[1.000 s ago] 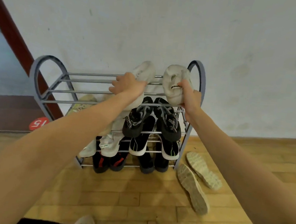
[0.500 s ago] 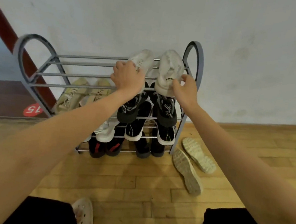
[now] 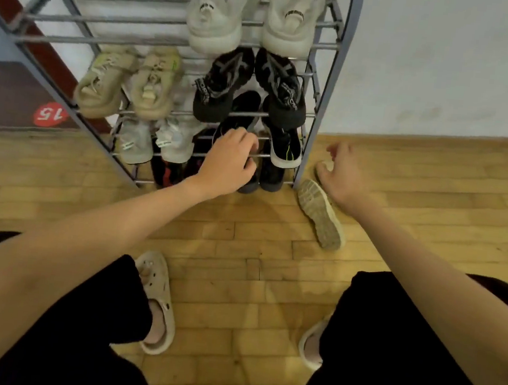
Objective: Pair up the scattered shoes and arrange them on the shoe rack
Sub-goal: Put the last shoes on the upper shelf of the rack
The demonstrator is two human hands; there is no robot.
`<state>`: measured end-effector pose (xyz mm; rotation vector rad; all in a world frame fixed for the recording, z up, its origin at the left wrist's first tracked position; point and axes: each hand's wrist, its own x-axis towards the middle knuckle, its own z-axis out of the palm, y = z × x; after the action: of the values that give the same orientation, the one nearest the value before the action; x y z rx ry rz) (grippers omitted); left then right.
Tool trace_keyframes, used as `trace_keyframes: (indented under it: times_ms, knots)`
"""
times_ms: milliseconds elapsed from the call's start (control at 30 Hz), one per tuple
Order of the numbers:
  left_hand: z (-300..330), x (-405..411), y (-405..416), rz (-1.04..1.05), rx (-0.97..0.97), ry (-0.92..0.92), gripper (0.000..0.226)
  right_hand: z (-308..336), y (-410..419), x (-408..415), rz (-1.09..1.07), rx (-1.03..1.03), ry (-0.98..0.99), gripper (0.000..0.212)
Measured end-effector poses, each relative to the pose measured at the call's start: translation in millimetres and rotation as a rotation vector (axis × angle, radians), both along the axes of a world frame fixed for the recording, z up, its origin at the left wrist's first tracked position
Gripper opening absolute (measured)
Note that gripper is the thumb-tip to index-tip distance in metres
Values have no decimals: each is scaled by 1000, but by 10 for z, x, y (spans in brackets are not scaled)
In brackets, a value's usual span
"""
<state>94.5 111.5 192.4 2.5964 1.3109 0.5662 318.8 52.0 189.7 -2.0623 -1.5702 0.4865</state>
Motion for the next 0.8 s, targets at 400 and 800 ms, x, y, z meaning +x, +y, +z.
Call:
trace_keyframes:
  times_ms: [400, 800]
  knots:
    - [-1629, 901, -310, 159, -696, 214, 42, -1715, -381, 925, 20, -603, -152, 49]
    - [-2411, 2413, 28, 430, -1134, -11, 82, -2581, -117, 1845, -71, -684, -216, 47]
